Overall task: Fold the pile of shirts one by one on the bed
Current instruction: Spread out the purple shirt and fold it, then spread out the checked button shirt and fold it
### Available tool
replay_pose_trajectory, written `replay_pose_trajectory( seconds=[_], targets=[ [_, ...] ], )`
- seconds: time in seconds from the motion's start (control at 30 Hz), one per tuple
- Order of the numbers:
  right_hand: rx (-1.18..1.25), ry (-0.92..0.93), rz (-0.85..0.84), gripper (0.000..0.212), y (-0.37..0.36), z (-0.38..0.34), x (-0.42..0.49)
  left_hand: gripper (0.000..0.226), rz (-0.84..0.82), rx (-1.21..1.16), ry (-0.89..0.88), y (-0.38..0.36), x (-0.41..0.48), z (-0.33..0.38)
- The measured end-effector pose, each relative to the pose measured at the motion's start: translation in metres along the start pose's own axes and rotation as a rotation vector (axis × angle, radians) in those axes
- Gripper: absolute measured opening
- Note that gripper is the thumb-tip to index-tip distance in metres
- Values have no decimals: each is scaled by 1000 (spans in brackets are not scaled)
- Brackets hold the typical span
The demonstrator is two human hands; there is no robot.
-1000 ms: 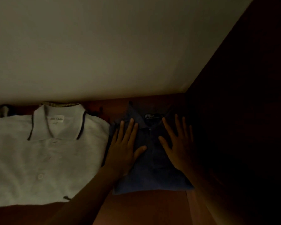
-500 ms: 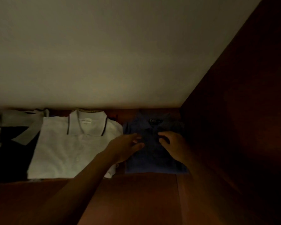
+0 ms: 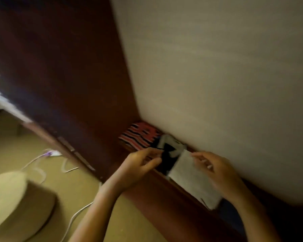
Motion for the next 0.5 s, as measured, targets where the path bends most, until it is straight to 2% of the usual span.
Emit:
replay_pose_trajectory(
  seconds=[0.13,0.27,0.4,0.5],
  targets=[
    [-9,255,-253,17,-92,-137,44,29,317,-45,112,125,-122,-60],
    [-34,566,-477,20,-206,-284,54,27,605,-130,276,213,-266,-128],
    [5,805,-706,21,-323,-409,31,38,833,-129,451,263,-394,-186],
    [47,945,-858,23,-399,-475,7,35,975,-165,551,275,-475,-222]
  ],
)
Point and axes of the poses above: each hand's wrist, its own x-axis towards the middle knuckle, its own y-axis out of the back of the hand, z = x × y, the point moved 5 cm from there along x, towards the middle knuckle, and after that the axes turned 9 degrees about y, right-handed, at the moved point
